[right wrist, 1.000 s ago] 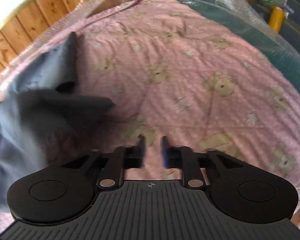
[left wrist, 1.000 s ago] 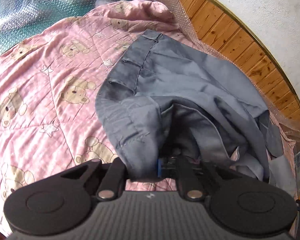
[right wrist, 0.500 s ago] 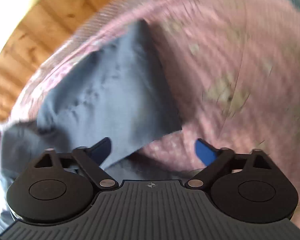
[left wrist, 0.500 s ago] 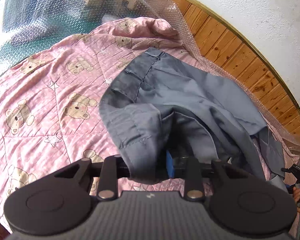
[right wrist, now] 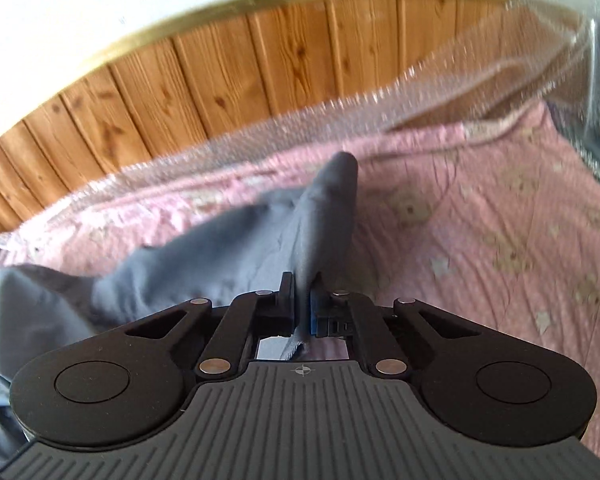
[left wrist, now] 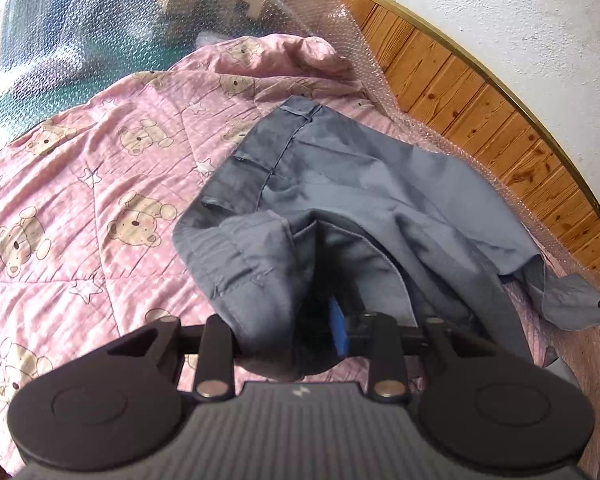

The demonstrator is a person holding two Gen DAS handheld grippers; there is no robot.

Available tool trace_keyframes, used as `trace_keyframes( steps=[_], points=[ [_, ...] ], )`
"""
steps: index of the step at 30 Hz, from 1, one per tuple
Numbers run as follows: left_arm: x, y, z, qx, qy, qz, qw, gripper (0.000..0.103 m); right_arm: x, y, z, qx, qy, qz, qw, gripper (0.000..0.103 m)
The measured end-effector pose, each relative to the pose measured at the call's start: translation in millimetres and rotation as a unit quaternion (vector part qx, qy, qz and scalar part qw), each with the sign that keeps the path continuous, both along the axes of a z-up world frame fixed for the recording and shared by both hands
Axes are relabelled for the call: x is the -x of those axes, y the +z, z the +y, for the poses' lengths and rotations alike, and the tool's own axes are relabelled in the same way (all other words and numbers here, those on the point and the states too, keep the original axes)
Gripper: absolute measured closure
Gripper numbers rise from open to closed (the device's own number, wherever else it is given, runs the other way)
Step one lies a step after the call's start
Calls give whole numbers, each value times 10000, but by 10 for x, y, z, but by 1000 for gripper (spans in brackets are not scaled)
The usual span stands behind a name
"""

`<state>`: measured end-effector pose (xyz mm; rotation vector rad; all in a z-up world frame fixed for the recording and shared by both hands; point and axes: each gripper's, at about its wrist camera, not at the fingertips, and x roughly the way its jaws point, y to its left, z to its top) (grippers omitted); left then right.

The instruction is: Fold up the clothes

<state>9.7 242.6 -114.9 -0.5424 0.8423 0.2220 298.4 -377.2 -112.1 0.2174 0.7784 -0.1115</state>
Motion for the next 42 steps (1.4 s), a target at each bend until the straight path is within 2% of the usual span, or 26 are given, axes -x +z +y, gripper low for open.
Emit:
trace_keyframes(
  steps=[5,7,9,10,11,13,15,16,17,19,20,21,22,23,26,29,32,33,34,35,36,38,40,42],
  points=[
    [-3,57,13,-37,-36,-181,9998,74,-64,798,-116,48,-317,-869,9957,101],
    [-21,10,4,-122,-71,-37,9999,74,-372,981,-156,216,-519,-946,9939,101],
    [-23,-26,-6,-234,-120,145,9995,74,-845,919,-116,615,-667,-723,9932,101],
    [-5,-13,-6,-305,-168,218,9992,74,-1073,767,-132,732,-725,-419,9938,96],
    [26,20,-7,-369,-236,247,9987,74,-1294,607,-153,828,-782,-100,9934,79],
    [151,136,-14,-437,-433,229,9978,75,-1408,365,-293,170,-911,245,9954,65],
    [305,253,4,-368,-584,228,9974,70,-1190,253,-334,-400,-887,-138,9952,38],
    [377,307,41,-235,-638,205,9975,66,-1055,188,-325,-567,-845,-294,9944,18],
    [445,370,89,-107,-689,162,9974,65,-924,85,-314,-596,-773,-207,9950,13],
    [535,522,211,-23,-637,5,9980,63,-664,-131,-292,-618,-621,30,9961,14],
    [507,595,298,-9,-530,-133,9985,58,-534,-238,-281,-629,-545,148,9964,14],
    [412,641,390,-23,-409,-264,9988,52,-379,-294,-305,-689,-541,249,9958,14],
    [316,687,482,-36,-287,-395,9988,40,-221,-344,-333,-755,-546,348,9950,14],
    [221,733,574,-50,-166,-526,9985,33,-55,-352,-371,-806,-604,373,9942,14],
    [-425,583,808,-162,-199,-536,9982,22,341,-316,-357,-757,-745,424,9934,11],
    [-1320,104,958,-191,-334,-355,9986,22,672,-276,-296,-740,-878,579,9917,11],
    [-2077,-357,1034,269,-430,-178,9986,22,904,-201,-219,-727,-845,725,9911,11],
    [-2271,-476,1006,470,-525,-58,9975,23,988,-163,-195,-645,-831,758,9916,11],
    [-2449,-586,968,667,-662,96,9955,31,1078,-125,-170,-557,-821,789,9919,9],
    [-2602,-683,916,854,-869,305,9921,67,1179,-96,-149,-469,-793,819,9924,7],
    [-2726,-736,857,885,-1056,428,9895,100,1279,-82,-140,-366,-801,847,9925,7],
    [-2801,-607,803,559,-1106,39,9923,103,1510,-93,-162,-217,-992,925,9905,6],
    [-2723,-439,1005,613,-383,-503,9961,103,1754,-130,-218,-226,-1250,1012,9867,5],
    [-2588,-326,1197,550,-17,-715,9959,103,1957,-147,-230,-286,-1472,1048,9831,5]
  ],
)
